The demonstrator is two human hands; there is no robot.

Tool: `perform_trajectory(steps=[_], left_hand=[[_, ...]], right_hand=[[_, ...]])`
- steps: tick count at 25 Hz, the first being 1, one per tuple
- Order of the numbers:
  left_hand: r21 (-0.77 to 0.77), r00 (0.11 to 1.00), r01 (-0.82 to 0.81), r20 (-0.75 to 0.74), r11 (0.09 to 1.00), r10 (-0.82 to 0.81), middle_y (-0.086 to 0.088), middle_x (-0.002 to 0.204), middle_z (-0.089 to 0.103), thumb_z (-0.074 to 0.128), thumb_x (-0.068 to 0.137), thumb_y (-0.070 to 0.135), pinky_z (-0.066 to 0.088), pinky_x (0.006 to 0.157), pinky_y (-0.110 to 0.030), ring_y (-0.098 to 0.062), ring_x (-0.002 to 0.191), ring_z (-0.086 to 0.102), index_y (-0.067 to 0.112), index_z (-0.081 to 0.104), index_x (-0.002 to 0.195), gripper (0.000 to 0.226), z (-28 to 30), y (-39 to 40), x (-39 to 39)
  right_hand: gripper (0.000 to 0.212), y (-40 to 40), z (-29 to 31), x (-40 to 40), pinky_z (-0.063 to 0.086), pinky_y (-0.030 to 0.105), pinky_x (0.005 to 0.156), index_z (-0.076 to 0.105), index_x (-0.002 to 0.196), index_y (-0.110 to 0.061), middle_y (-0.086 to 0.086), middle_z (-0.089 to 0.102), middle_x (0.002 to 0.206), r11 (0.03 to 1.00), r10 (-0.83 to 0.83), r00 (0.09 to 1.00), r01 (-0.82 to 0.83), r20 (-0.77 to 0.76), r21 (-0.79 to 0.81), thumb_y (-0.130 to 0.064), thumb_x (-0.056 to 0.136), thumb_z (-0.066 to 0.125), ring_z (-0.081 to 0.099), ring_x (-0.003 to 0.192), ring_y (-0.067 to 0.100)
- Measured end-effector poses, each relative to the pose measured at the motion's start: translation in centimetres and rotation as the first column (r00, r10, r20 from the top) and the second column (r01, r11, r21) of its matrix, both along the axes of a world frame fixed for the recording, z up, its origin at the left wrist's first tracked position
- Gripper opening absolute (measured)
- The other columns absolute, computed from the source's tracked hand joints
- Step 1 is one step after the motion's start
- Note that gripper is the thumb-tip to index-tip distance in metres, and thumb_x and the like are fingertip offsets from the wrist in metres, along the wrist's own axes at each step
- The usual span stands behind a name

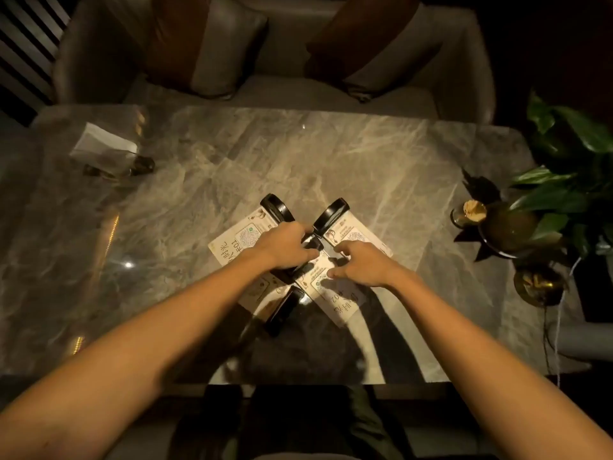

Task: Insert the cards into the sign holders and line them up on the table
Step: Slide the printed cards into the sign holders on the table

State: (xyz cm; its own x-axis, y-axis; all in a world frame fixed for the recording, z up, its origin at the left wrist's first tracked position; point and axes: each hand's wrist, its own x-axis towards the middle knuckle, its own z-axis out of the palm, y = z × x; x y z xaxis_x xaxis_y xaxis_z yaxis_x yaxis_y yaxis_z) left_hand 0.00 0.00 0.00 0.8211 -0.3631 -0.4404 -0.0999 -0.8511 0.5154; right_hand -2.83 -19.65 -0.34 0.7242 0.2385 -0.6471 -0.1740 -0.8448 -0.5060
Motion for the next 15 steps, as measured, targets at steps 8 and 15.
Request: perform_trajectory(steps=[8, 15], left_hand=[[0.114, 0.985, -0.128, -0.100, 0.985, 0.140, -0.004, 0.117, 0.064, 0.067, 0.084, 0.039, 0.054, 0.093, -0.041, -0.023, 0.105, 0.063, 0.021, 0.043, 0.142, 0.065, -4.5, -0.6, -2.0], [0.053, 0.983, -0.184, 0.034, 0.982, 0.182, -0.002, 0.114, 0.066, 0.064, 0.090, 0.029, 0.054, 0.088, -0.034, -0.023, 0.103, 0.064, 0.020, 0.053, 0.131, 0.044, -6.0, 0.0, -2.1]], right_hand=[[0.048, -0.3, -5.3, -4.4, 0.052, 0.034, 0.090, 0.064, 0.131, -0.012, 0.008, 0.066, 0.130, 0.992, -0.057, 0.997, 0.050, -0.056, -0.114, -0.035, 0.089, 0.073, 0.063, 0.113, 0.024], [0.031, -2.0, -7.5, -6.5, 0.056, 0.042, 0.067, 0.063, 0.066, -0.012, 0.008, 0.073, 0.078, 0.923, -0.384, 0.916, 0.376, -0.119, -0.084, -0.035, 0.084, 0.069, 0.069, 0.073, 0.028]])
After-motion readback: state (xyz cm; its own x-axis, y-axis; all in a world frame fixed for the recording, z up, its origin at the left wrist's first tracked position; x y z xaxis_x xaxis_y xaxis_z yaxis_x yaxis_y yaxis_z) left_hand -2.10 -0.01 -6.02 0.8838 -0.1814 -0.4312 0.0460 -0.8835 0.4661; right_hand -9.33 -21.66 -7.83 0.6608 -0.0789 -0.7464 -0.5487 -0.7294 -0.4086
